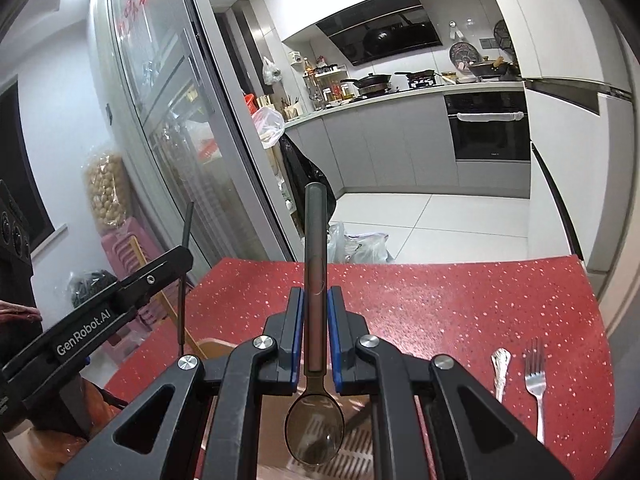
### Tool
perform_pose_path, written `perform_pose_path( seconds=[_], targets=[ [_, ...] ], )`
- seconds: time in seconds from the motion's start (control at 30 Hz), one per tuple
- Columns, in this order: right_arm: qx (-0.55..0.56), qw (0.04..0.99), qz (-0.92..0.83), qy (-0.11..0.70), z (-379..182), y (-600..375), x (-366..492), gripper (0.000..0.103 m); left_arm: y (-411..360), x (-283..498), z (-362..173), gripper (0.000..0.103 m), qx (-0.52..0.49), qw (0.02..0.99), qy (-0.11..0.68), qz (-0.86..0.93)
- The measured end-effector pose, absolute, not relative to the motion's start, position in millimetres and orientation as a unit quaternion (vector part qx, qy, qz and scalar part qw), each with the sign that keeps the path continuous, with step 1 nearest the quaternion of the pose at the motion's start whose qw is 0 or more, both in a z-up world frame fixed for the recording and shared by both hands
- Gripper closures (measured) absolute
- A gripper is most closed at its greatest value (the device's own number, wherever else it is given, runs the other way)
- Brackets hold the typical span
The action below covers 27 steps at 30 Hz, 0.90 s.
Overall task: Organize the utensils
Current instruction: 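Lower both spoons into the holder and open both grippers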
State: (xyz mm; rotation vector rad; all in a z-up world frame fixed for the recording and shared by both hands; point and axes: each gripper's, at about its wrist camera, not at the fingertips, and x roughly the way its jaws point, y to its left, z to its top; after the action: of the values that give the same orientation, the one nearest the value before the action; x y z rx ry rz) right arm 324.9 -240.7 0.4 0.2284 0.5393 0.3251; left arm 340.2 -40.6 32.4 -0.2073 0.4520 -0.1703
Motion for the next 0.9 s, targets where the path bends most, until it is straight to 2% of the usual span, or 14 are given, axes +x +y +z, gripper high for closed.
perform_pose_path(
  seconds=[0.43,0.9],
  targets=[
    [0.105,0.957,0.144,0.227,-2.3,-254.3,278.0,0.091,-38.6,299.2,15.6,0.069,-0.070,0.974,0.206,-0.064],
    [0.096,0.943,0.151,0.280,-14.8,-255.5,270.8,0.090,-36.8,290.6,6.1,0.068,-0.045,0.967,0.247,-0.048]
  ],
)
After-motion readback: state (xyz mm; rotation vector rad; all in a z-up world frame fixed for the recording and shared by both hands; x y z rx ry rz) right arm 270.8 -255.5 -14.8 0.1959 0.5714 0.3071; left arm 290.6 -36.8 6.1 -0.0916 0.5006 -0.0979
